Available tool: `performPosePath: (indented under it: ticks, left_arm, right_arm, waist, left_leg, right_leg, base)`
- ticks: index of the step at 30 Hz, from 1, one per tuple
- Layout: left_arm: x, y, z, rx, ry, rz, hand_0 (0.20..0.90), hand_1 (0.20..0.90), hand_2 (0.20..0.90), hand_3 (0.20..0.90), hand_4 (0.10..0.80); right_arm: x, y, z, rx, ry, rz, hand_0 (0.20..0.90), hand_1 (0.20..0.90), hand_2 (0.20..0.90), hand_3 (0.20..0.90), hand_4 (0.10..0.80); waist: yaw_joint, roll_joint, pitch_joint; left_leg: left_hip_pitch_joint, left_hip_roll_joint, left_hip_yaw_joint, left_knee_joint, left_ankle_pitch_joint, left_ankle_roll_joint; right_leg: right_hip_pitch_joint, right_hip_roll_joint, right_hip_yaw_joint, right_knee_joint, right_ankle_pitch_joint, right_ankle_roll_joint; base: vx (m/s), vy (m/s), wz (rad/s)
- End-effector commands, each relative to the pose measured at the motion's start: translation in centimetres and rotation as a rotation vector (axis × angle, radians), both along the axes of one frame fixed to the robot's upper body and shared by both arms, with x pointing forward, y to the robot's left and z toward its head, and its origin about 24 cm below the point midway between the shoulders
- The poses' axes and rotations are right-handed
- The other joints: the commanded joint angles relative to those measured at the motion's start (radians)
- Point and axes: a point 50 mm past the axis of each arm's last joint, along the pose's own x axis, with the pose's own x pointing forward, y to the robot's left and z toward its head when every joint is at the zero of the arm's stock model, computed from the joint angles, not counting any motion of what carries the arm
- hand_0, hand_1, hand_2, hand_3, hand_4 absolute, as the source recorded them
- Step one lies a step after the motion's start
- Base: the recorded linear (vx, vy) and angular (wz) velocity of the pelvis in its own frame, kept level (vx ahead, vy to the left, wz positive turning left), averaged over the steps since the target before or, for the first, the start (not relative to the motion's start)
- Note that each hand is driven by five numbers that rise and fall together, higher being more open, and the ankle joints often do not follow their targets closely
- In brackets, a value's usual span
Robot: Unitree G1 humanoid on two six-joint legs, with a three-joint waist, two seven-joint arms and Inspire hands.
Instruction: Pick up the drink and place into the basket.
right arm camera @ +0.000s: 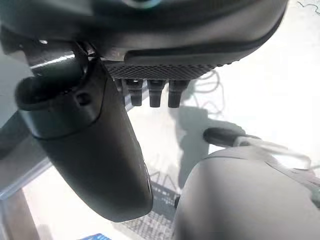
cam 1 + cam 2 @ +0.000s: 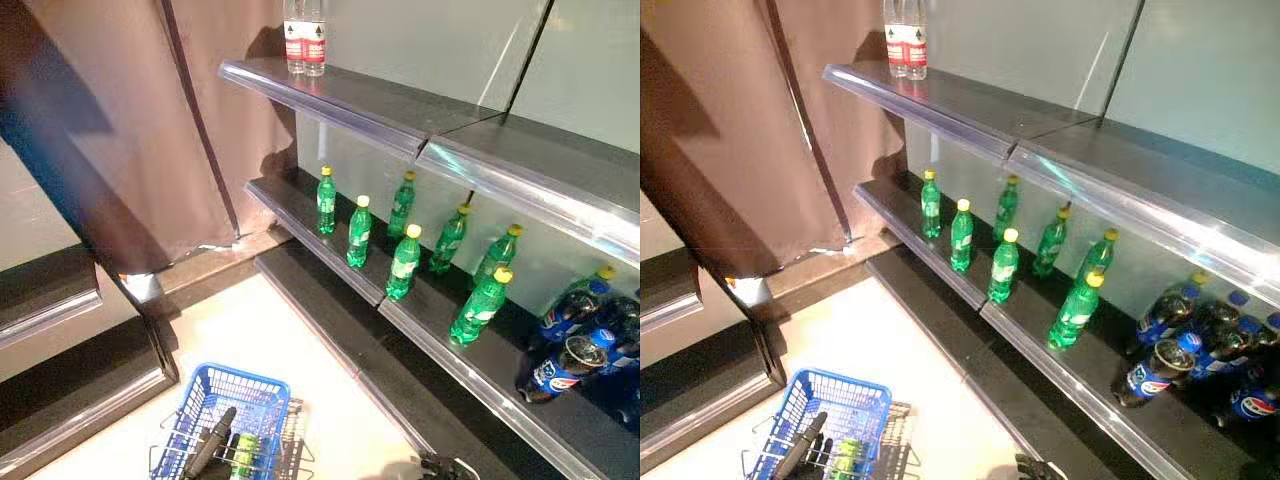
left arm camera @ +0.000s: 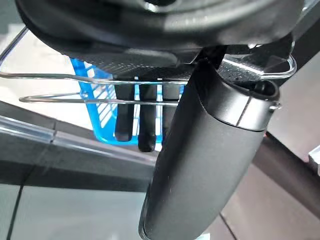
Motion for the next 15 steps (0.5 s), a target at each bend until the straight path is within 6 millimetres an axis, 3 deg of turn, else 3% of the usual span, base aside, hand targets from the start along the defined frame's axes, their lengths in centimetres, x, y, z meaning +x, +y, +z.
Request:
performPosePath:
  ticks: [1, 15]
  left_arm:
    - [9.72, 0.17, 4.89, 0.046, -0.513, -0.045, 0.300, 0.300, 0.300, 0.200, 0.100]
    - [9.83, 0.49, 5.05, 0.072, -0.509, -0.041, 0.300, 0.300, 0.300, 0.200, 0.100]
  right_arm:
    - [2.81, -2.08, 1.23, -0.040, -0.092, -0.012, 0.900, 0.900, 0.900, 0.900, 0.800]
    - [2.94, -2.10, 1.29, -0.010, -0.088, -0.018, 0.900, 0.900, 0.900, 0.900, 0.800]
  waist:
    - [0.029, 0.021, 0.008]
    - [0.027, 0.022, 0.011]
  left_leg:
    - [0.085, -0.115, 0.063, 0.004, -0.102, 0.050]
    - [0.086, -0.114, 0.062, 0.004, -0.101, 0.050]
  right_leg:
    - [-0.050, 0.007, -0.133, 0.024, 0.072, -0.008]
    - [-0.052, 0.007, -0.132, 0.026, 0.072, -0.008]
  base:
    - [0.000, 0.000, 0.00]
    - [0.000, 0.000, 0.00]
